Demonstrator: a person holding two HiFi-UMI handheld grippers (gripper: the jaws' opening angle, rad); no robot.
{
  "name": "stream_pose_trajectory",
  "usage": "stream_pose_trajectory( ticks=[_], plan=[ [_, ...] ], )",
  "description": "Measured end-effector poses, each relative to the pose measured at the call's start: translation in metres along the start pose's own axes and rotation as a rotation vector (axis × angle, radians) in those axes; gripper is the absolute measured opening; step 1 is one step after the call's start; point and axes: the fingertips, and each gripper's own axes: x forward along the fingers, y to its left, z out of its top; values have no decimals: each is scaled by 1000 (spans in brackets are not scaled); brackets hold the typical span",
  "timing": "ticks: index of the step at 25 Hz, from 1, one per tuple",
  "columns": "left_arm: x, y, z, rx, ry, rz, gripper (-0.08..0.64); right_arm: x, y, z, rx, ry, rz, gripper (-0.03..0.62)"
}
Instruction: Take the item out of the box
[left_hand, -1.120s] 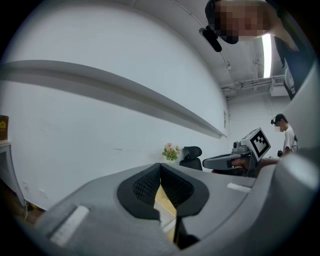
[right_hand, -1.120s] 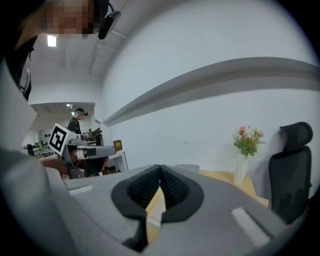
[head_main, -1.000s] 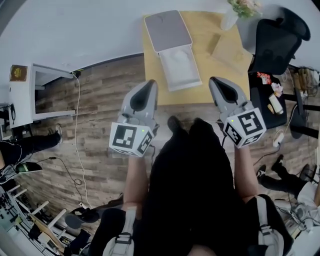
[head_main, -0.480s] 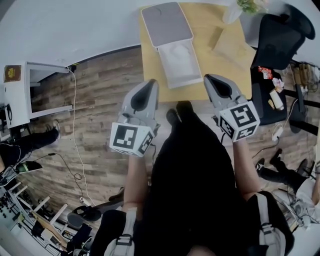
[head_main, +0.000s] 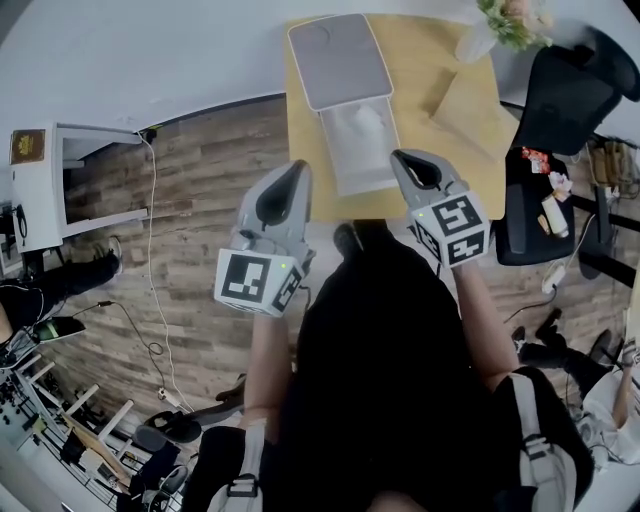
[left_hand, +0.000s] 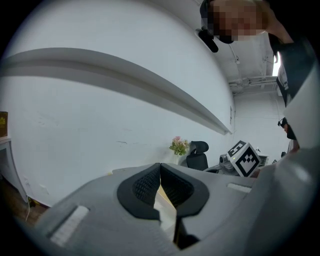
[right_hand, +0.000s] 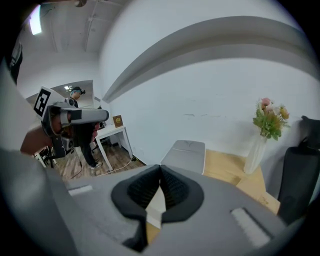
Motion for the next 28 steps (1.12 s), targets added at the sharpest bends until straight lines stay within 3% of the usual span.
stream_pose_trajectory(
  ticks=[14,23,25,28],
  plan=[
    [63,21,-3,-3,51,59,11,75,-51,-24,-34,143,31,3],
    [100,21,-14,5,87,79,9,115,-73,-56,-1,226,58,5],
    [106,22,-19,10,101,83,11,125,-72,-63,3,250,71,47],
    [112,25,-23,13,113,99,11,136,-74,-74,10,286,72,56]
  ],
)
